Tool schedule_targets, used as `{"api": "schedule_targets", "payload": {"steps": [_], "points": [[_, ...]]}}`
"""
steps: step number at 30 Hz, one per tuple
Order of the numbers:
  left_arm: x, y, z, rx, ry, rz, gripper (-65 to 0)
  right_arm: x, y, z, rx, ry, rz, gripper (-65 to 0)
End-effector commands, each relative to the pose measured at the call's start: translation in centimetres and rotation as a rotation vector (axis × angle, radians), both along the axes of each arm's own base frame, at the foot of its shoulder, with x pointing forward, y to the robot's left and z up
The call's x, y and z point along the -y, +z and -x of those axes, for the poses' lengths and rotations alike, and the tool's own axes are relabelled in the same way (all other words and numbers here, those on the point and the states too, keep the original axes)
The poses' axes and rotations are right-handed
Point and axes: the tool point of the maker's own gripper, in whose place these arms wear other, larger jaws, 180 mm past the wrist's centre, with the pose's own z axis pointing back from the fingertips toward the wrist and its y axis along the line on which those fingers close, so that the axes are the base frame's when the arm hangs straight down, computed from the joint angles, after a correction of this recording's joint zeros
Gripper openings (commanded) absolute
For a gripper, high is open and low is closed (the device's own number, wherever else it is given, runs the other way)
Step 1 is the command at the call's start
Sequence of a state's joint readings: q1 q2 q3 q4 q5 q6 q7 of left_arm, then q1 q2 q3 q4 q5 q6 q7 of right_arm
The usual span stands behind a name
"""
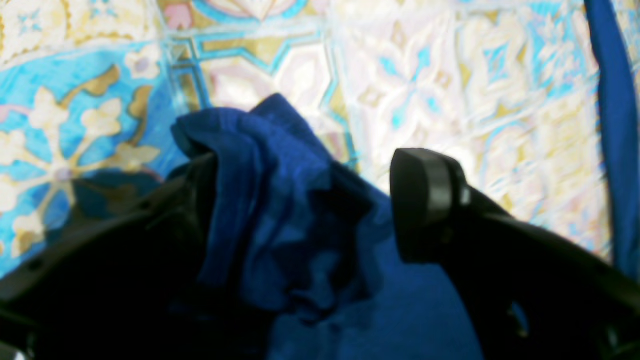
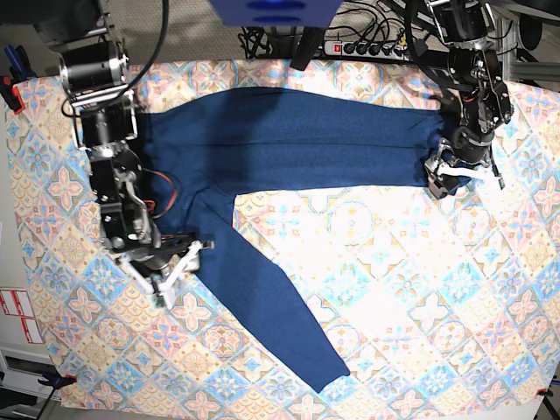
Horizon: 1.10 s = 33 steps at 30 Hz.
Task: Fold the T-shirt properly
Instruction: 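Grasp the trailing sleeve near its shoulder with the right gripper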
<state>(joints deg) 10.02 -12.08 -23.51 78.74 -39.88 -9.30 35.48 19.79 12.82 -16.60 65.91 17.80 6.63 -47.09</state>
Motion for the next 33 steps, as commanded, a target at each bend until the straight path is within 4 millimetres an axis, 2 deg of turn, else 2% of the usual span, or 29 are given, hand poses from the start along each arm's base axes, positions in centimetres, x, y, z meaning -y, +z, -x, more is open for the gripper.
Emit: {"api": "schedule_targets", "payload": {"steps": [1,3,6,11,16,22,26,29,33], "points": [[-0.8,2.1,-1.3,0.085,0.03,0.025,-20.1,1.3,2.4,-2.5,0.083,-0.021,0.013,-28.5],[-1.9,3.3,-1.5,0.136,0.088,0.073,-20.2,1.8,2.2,-3.4,0.096,-0.039,0.009,-27.2],[-2.3,4.1,-1.5,0.182,0.145,0.137,-20.2,2.6,1.1,-3.8,0.094,-0.067,0.006,-27.2],[-2.3,4.3,-1.4,0.201,0.163,0.174,-20.2,3.0,-0.6,-4.4,0.096,-0.105,-0.013,-27.2],[-2.3,4.4,-1.4,0.205,0.162,0.176,-20.2,3.7,-2.2,-4.2,0.081,-0.125,-0.007,-27.2],[-2.1,5.1,-1.9,0.226,0.155,0.176,-20.2,1.0,-2.9,-4.1,0.119,0.017,0.059,-27.2],[-1.8,7.0,-2.5,0.274,0.133,0.153,-20.2,1.1,-4.5,-3.6,0.101,0.053,0.103,-27.2],[-1.7,8.1,-2.9,0.301,0.121,0.141,-20.2,-1.0,-5.5,-3.2,0.096,0.101,0.104,-27.2],[-1.7,8.8,-3.0,0.315,0.116,0.133,-20.2,-1.3,-6.2,-2.6,0.076,0.124,0.118,-28.6]]}}
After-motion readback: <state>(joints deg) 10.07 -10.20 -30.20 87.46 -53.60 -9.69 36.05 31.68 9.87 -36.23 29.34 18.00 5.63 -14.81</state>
